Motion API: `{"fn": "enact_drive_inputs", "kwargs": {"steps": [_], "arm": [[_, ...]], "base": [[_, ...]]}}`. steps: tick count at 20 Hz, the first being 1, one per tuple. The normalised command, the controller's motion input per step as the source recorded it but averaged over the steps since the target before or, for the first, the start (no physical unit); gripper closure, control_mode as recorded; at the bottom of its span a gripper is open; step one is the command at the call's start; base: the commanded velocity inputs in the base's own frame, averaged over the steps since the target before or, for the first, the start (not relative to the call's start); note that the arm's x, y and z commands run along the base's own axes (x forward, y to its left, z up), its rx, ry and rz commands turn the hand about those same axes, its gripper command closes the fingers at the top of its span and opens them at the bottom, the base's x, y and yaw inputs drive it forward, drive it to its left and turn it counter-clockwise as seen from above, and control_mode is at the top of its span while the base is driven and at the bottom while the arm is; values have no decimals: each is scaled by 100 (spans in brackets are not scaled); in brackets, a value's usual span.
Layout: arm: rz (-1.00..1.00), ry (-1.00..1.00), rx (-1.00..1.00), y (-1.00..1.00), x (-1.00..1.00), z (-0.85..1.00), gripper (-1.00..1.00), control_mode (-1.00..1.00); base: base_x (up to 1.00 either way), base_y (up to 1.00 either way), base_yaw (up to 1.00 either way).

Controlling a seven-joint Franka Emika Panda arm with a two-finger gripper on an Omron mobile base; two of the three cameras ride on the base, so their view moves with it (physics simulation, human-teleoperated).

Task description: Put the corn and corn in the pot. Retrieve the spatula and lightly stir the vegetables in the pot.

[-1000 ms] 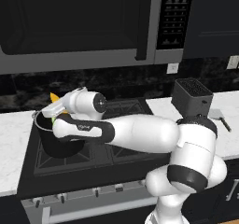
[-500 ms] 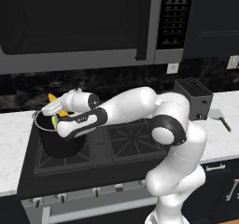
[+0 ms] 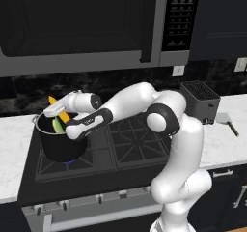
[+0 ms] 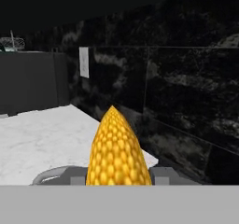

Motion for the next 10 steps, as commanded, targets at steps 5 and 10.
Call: {"fn": "enact_drive_inputs", "kwargs": {"steps": [5,10], "arm": [[-2,7,0,25,-9,-11,-100,-100],[-6,0,0,-4,-54,0,-100,-100]], "base": [[0,0,0],[0,0,0]]}}
